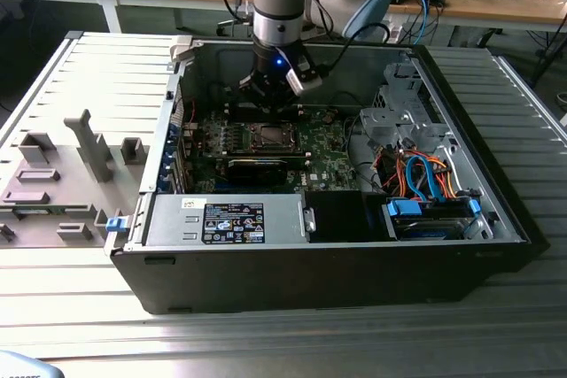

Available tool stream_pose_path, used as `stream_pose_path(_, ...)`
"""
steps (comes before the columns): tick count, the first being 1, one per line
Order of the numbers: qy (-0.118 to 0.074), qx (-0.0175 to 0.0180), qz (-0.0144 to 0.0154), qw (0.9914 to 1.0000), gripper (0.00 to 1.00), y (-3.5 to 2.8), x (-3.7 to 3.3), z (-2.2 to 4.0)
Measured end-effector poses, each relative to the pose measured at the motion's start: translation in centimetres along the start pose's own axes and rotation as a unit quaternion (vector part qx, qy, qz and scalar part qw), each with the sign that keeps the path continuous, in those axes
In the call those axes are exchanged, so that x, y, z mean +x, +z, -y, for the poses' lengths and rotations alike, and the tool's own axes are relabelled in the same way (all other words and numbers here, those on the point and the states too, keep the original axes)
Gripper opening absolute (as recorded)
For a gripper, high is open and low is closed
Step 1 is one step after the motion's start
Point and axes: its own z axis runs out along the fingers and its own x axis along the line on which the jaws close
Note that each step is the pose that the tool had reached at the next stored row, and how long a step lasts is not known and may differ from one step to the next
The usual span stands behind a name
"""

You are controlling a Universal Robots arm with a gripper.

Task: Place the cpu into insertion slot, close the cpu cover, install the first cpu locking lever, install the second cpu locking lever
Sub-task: 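Install the first cpu locking lever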

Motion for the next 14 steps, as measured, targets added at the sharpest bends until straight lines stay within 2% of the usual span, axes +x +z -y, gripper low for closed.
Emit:
stream_pose_path(12, -0.007, -0.0004, -0.0012, 0.99998, 0.11, 0.25, -2.18, 0.17)
stream_pose_path(13, -0.007, -0.0008, -0.0011, 0.99997, 0.11, 0.28, -2.23, 0.17)
stream_pose_path(14, -0.007, -0.0031, -0.0009, 0.99997, 0.11, 0.37, -2.23, 0.16)
